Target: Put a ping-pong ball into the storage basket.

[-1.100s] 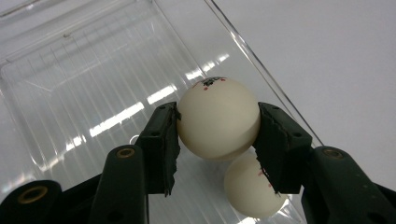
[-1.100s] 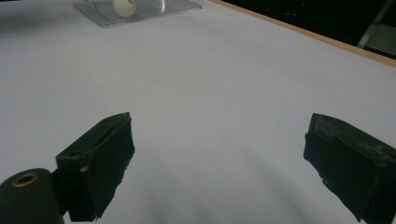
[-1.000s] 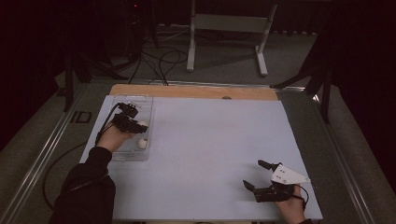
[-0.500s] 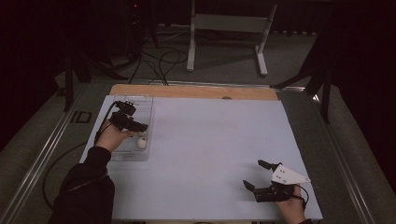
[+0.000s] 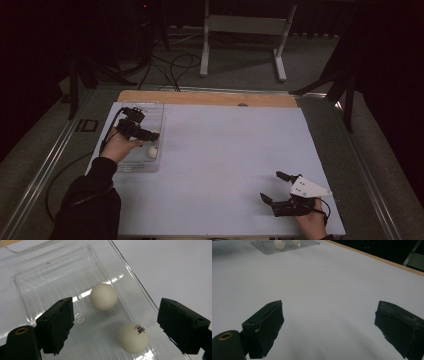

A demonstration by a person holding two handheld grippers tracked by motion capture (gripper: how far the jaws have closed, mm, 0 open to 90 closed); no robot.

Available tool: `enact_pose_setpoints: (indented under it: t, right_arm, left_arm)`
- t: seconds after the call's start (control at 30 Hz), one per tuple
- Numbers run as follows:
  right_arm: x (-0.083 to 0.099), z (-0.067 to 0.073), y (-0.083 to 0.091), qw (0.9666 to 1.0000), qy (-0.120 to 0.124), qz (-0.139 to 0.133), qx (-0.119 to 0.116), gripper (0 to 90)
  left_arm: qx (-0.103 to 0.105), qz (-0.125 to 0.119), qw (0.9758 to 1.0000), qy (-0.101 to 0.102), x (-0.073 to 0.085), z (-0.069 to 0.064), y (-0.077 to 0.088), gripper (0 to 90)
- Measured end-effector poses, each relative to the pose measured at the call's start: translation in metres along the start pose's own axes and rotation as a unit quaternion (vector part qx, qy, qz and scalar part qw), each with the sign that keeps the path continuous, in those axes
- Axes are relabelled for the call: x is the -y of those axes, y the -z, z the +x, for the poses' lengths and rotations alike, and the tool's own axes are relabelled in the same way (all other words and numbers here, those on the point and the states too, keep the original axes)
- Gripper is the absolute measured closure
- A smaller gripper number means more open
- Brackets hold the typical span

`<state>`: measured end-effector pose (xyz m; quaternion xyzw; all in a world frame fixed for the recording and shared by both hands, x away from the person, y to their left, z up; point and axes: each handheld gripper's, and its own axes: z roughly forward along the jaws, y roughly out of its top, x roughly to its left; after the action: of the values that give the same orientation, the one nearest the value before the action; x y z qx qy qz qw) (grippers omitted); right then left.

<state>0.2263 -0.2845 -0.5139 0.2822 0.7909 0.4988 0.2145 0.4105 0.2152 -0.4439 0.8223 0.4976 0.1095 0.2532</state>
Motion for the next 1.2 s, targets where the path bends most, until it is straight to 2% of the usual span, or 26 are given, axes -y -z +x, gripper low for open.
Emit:
enact_pose_setpoints:
  t: [0.07,0.13,0.33,0.37,0.47,0.63,0.67,0.7,0.73,0.77,0.83,0.87,0.93,0.97,1.03,1.13,1.17,1.2]
  right_arm:
    - [0.000,0.000,0.000,1.0000,-0.001,0.000,0.000,8.3]
    - [0.000,0.000,0.000,1.0000,0.000,0.001,0.000,8.4]
    - [0.000,0.000,0.000,1.0000,-0.001,0.000,0.000,8.3]
    - [0.000,0.000,0.000,1.0000,0.000,0.001,0.000,8.3]
    - [0.000,0.000,0.000,1.0000,-0.001,0.001,-0.001,8.4]
    - [0.000,0.000,0.000,1.0000,-0.001,0.002,-0.001,8.3]
    - [0.000,0.000,0.000,1.0000,-0.002,0.002,-0.002,8.4]
    - [0.000,0.000,0.000,1.0000,-0.002,0.002,-0.002,8.3]
    - [0.000,0.001,-0.001,1.0000,-0.003,0.003,-0.001,8.4]
    - [0.000,0.001,-0.001,1.0000,-0.003,0.003,-0.001,8.4]
    - [0.000,0.001,-0.001,1.0000,-0.003,0.003,-0.001,8.3]
    - [0.000,0.001,0.000,1.0000,-0.004,0.002,-0.001,8.3]
    - [0.000,0.000,0.000,1.0000,-0.002,0.002,-0.001,8.3]
    - [0.000,0.000,0.000,1.0000,-0.001,0.002,0.000,8.3]
    - [0.000,0.000,0.000,1.0000,0.000,0.001,0.002,8.4]
    - [0.000,0.000,0.000,1.0000,-0.001,0.001,0.002,8.3]
    - [0.000,0.000,0.000,1.0000,-0.001,0.001,0.002,8.3]
    - [0.000,0.000,0.000,1.0000,-0.001,0.000,0.002,8.4]
  left_arm:
    - [0.011,-0.001,0.9999,0.000,0.000,0.000,0.001,2.3]
    - [0.018,0.000,0.9998,-0.006,0.000,-0.001,0.002,1.0]
    - [0.018,-0.013,0.9998,-0.001,-0.002,-0.002,0.005,0.4]
    - [0.029,-0.013,0.9995,0.000,-0.002,-0.002,0.005,0.4]
    - [0.025,-0.021,0.9995,0.003,-0.002,-0.003,0.007,0.3]
    - [0.037,-0.032,0.9988,0.001,-0.002,-0.002,0.009,0.3]
    - [0.050,-0.032,0.9982,-0.009,-0.002,-0.003,0.010,0.3]
    - [0.050,-0.032,0.9982,-0.009,-0.002,-0.003,0.010,0.3]
    - [0.069,-0.026,0.9970,-0.022,-0.002,-0.006,0.010,0.3]
    - [0.069,-0.026,0.9970,-0.022,-0.002,-0.006,0.010,0.3]
    - [0.064,-0.020,0.9971,-0.036,-0.002,-0.008,0.009,0.3]
    - [0.072,-0.019,0.9961,-0.048,-0.002,-0.010,0.008,0.3]
    - [0.072,-0.019,0.9961,-0.048,-0.002,-0.010,0.008,0.3]
    - [0.065,-0.030,0.9954,-0.063,-0.001,-0.014,0.009,0.3]
    - [0.068,-0.036,0.9948,-0.067,-0.002,-0.016,0.009,0.3]
    - [0.074,-0.055,0.9925,-0.080,-0.002,-0.021,0.010,0.3]
    - [0.074,-0.055,0.9925,-0.080,-0.002,-0.021,0.010,0.3]
    - [0.080,-0.059,0.9914,-0.086,-0.003,-0.022,0.010,0.3]
